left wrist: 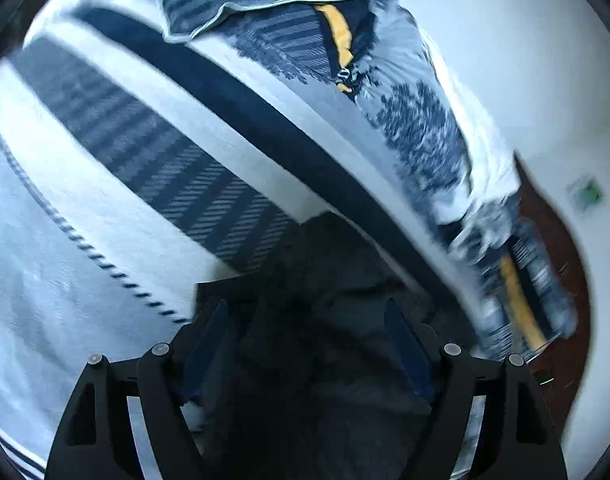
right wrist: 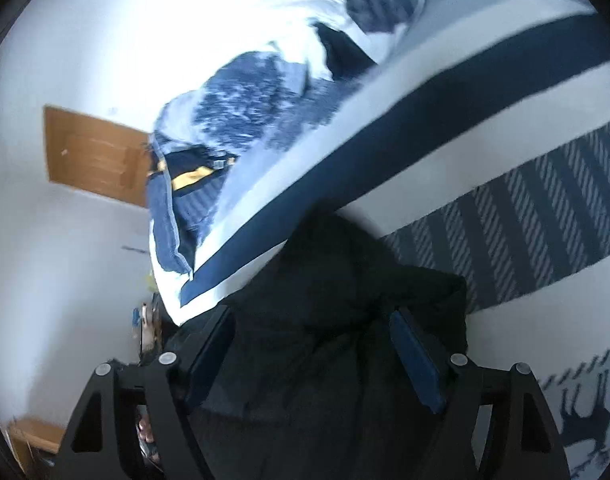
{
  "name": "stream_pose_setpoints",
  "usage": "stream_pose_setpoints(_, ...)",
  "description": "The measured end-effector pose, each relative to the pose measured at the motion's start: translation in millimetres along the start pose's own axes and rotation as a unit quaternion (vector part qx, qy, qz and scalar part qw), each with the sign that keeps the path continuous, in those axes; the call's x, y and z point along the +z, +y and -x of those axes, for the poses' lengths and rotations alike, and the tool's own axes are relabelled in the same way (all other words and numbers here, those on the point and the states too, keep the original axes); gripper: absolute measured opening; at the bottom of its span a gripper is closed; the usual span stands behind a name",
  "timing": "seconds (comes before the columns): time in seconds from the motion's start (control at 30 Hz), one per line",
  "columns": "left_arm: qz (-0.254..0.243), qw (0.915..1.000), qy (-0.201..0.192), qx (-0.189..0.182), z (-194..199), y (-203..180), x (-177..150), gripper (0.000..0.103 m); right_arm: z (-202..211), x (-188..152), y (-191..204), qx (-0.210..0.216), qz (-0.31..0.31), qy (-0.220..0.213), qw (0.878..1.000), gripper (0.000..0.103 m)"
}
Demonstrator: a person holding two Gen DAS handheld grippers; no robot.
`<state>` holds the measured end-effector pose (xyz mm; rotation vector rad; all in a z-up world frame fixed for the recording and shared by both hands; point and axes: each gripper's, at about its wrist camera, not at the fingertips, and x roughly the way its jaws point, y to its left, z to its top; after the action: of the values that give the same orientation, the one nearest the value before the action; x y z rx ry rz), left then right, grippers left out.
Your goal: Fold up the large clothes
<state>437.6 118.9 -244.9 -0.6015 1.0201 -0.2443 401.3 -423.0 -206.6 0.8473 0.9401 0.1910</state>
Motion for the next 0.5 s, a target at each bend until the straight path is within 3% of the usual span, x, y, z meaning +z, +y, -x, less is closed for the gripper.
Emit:
stream_pose_setpoints(0.1, -0.067, 0.9954, -0.004, 0.068, -11, -12, -16, 0.081, 4, -16, 5, -0.065, 0.062, 0.002, 0.996, 0.082)
stream_pose_setpoints(0.2, -0.092, 0.9903, 0.010, 0.104, -34, -17, -20, 0.080, -10, -26, -3, -0.127, 0.094, 0.025, 0.987, 0.082)
stream_pose_setpoints(0.3, -0.101, 0.9857, 0.010, 0.134, -52, -22, -16, 0.079, -24, -20, -10, -0.147, 0.089, 0.035, 0.984, 0.079)
stream_pose_setpoints(0.37, -0.100, 0.9855, 0.014, 0.137, -63, -26, -11, 0.065, -38, -8, -8, -0.140, 0.082, 0.039, 0.986, 0.073)
stream_pose_setpoints(0.4, -0.107, 0.9835, 0.019, 0.144, -69, -29, -8, 0.047, -47, -1, -7, -0.135, 0.076, 0.047, 0.987, 0.066)
stream_pose_setpoints(0.43, -0.111, 0.9828, 0.024, 0.146, -73, -31, -8, 0.027, -54, 2, -10, -0.138, 0.071, 0.059, 0.986, 0.051)
stream_pose_setpoints(0.5, -0.113, 0.9826, 0.039, 0.142, -84, -30, -9, 0.009, -68, 6, -10, -0.137, 0.065, 0.074, 0.986, 0.034)
